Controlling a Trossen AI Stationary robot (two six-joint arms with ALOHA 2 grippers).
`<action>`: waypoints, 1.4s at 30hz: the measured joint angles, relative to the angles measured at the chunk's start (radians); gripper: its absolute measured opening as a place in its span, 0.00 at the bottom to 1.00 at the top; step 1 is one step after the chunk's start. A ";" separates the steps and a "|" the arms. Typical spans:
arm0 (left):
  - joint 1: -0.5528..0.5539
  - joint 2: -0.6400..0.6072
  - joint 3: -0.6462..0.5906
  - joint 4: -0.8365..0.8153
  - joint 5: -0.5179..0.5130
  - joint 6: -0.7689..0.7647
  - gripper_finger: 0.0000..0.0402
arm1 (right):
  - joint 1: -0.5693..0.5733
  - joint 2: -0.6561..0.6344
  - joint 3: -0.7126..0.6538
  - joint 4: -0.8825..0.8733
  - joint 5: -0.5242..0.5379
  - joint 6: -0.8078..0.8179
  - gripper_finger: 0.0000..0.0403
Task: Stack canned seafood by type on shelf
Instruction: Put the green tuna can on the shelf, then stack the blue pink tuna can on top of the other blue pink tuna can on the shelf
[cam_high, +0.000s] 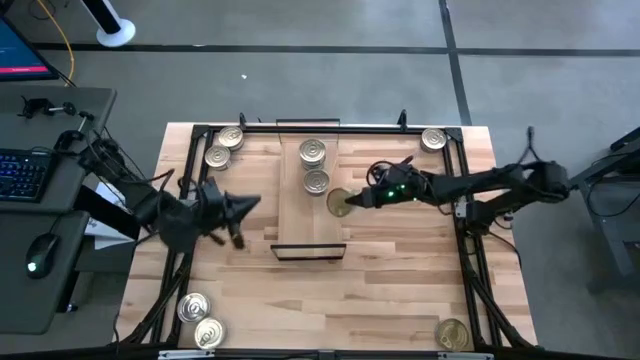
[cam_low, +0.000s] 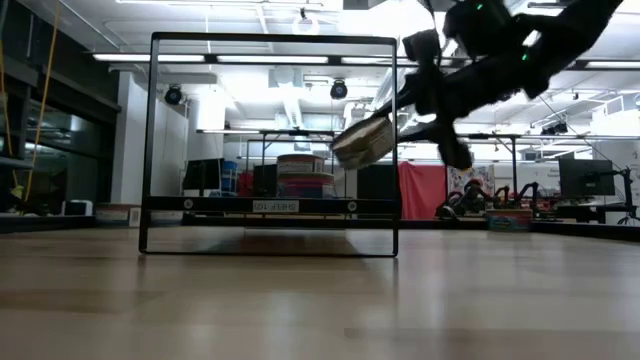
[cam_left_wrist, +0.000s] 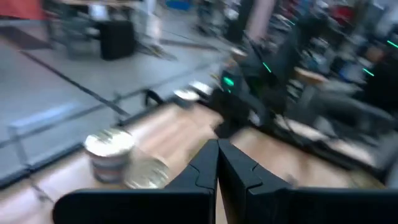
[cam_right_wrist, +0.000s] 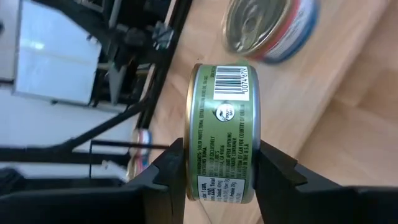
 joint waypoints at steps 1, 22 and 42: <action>0.027 -0.003 0.000 0.023 -0.001 0.015 0.00 | -0.002 0.032 0.000 0.037 -0.022 0.000 0.30; 0.374 -0.044 0.000 0.029 0.373 0.179 0.00 | -0.021 0.460 0.313 0.084 -0.089 0.039 0.52; 0.371 -0.204 -0.027 -0.463 0.598 -0.086 0.00 | -0.026 0.277 0.729 -1.065 0.191 -0.513 0.53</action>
